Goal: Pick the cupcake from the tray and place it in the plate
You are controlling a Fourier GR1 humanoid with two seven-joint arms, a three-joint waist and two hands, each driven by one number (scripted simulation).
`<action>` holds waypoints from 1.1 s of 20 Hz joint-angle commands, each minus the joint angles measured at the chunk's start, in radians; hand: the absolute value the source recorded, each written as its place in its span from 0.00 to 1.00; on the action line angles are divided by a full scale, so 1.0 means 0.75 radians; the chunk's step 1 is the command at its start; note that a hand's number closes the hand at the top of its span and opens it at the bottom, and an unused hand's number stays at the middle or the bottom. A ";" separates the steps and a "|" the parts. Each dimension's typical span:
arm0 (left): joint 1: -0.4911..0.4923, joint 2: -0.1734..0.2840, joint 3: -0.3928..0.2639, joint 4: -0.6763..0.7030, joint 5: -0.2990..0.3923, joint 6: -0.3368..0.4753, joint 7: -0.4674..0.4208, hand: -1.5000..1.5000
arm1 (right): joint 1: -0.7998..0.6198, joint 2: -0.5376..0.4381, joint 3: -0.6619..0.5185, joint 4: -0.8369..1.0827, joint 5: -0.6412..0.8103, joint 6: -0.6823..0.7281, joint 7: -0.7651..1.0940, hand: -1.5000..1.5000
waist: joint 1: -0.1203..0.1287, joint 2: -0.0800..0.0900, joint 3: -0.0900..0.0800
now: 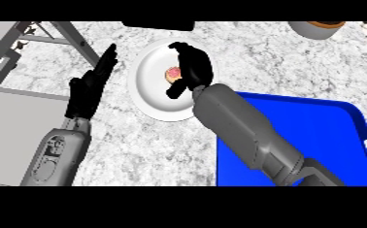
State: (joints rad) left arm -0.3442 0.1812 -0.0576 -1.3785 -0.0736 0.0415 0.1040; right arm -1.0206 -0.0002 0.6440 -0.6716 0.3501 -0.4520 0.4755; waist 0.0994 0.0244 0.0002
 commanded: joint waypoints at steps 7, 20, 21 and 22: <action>0.011 0.018 0.049 0.012 0.021 -0.007 -0.021 0.50 | 0.068 0.000 -0.134 -0.122 -0.361 -0.353 -0.308 0.00 | -0.051 -0.012 0.001; 0.107 0.091 0.156 0.014 0.048 -0.039 -0.073 0.50 | 0.474 -0.240 -0.420 -0.435 -0.490 -0.243 -0.567 0.00 | -0.150 -0.036 0.000; 0.065 0.043 0.102 -0.026 -0.007 0.021 0.040 0.50 | 0.460 -0.281 -0.453 -0.462 -0.505 -0.180 -0.558 0.00 | -0.145 -0.036 0.000; 0.099 0.040 0.100 -0.066 0.003 0.007 0.014 0.50 | 0.541 -0.275 -0.453 -0.462 -0.508 -0.157 -0.627 0.00 | -0.139 -0.035 0.000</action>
State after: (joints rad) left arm -0.2741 0.2165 0.0178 -1.3991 -0.0650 0.0422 0.0971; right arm -0.7378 -0.1480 0.3396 -0.9415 -0.0012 -0.6465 0.0793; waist -0.0018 -0.0009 0.0003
